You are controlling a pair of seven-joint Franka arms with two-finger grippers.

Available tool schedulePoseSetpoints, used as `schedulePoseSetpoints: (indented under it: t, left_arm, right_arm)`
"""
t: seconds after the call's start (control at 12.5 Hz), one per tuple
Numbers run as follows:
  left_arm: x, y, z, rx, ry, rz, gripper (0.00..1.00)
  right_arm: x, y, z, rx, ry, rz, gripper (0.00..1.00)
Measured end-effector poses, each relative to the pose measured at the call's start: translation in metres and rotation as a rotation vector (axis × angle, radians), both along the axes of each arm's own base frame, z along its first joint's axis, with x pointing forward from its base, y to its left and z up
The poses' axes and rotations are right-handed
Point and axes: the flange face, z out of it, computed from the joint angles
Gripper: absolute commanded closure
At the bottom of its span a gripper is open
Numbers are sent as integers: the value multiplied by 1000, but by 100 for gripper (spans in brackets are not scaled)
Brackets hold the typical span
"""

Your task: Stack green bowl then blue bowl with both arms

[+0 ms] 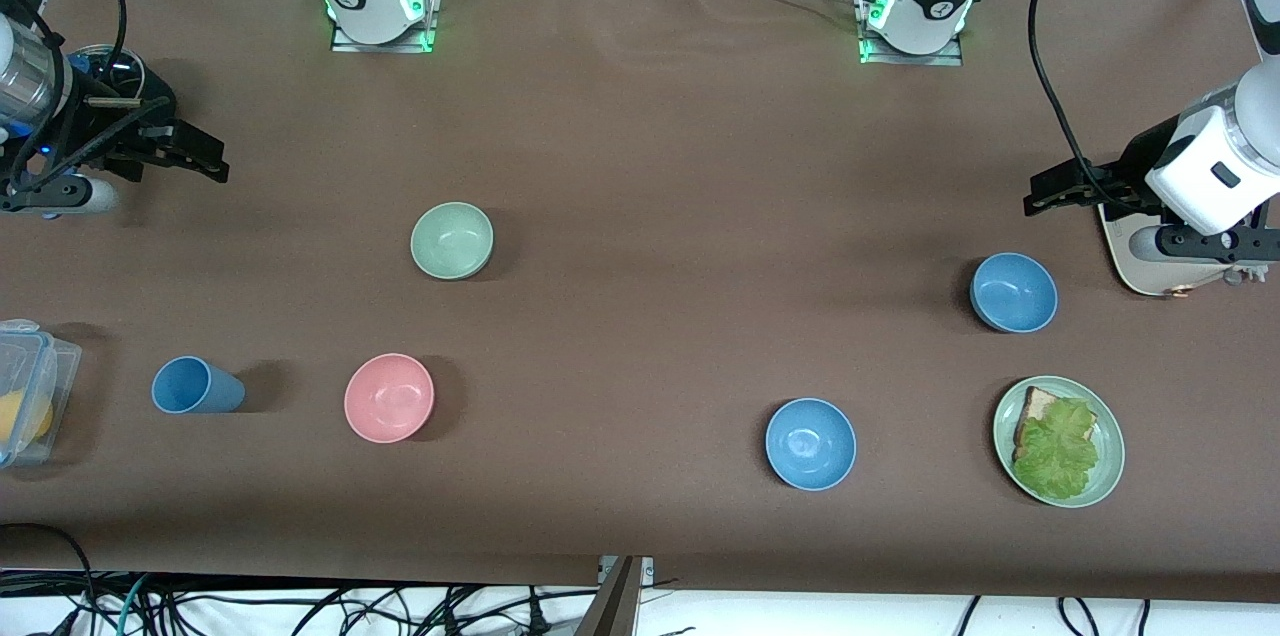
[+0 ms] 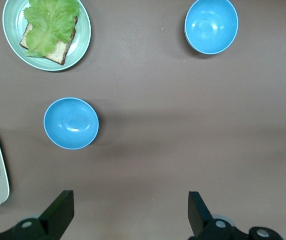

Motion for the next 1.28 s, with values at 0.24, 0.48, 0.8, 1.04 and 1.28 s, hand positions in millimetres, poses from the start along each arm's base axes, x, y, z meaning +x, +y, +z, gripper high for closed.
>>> schedulePoseSetpoints:
  t: [0.24, 0.48, 0.8, 1.04, 1.28]
  left_arm:
    - [0, 2, 0, 38, -2, -5, 0]
    - [0, 1, 0, 41, -3, -9, 0]
    - [0, 1, 0, 41, -3, -9, 0]
    - [0, 1, 0, 41, -3, -9, 0]
    - [0, 1, 0, 41, -3, -9, 0]
  right_arm:
    - [3, 0, 2, 2, -26, -1, 0]
    - [3, 0, 3, 2, -31, -1, 0]
    - [4, 0, 3, 2, -32, -1, 0]
    - [4, 0, 3, 2, -32, -1, 0]
    - [3, 0, 2, 2, -28, -1, 0]
